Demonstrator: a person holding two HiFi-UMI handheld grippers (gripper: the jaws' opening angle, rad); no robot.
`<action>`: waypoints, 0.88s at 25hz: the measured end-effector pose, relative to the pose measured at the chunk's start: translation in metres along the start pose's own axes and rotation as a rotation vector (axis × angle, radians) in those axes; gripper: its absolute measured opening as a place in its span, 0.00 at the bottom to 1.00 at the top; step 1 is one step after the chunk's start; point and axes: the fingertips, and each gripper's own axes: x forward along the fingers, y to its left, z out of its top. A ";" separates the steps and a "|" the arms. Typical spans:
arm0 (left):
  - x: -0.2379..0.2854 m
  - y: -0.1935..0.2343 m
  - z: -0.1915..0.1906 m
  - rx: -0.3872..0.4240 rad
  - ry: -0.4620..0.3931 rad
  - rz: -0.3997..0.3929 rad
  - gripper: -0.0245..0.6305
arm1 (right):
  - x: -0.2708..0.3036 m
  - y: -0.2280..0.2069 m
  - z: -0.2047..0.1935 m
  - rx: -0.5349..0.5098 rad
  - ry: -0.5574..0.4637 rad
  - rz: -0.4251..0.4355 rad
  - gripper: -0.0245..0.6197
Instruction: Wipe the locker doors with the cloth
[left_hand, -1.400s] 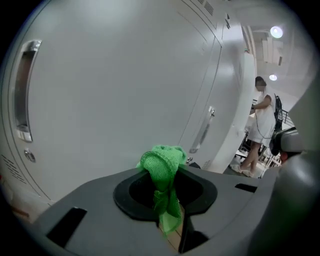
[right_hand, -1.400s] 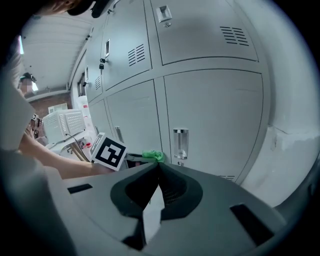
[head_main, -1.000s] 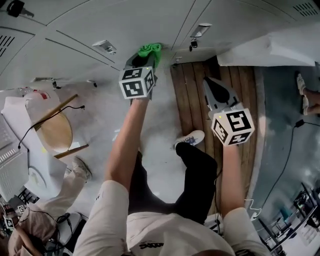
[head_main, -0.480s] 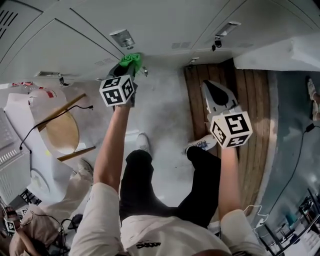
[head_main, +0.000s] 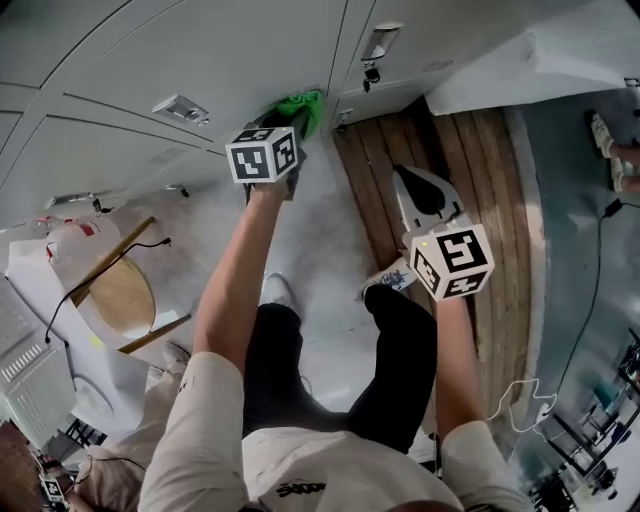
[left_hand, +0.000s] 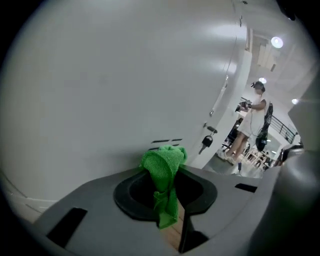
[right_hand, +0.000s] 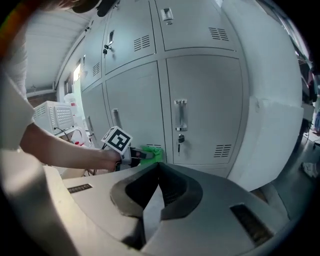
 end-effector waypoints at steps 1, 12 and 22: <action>0.006 -0.014 0.010 -0.002 0.001 -0.019 0.17 | -0.010 -0.003 0.005 0.007 -0.001 -0.011 0.05; -0.075 -0.098 0.146 0.077 -0.143 -0.051 0.17 | -0.123 0.015 0.090 0.064 -0.041 -0.062 0.05; -0.227 -0.181 0.262 0.418 -0.271 -0.052 0.17 | -0.210 0.055 0.230 0.024 -0.222 -0.132 0.05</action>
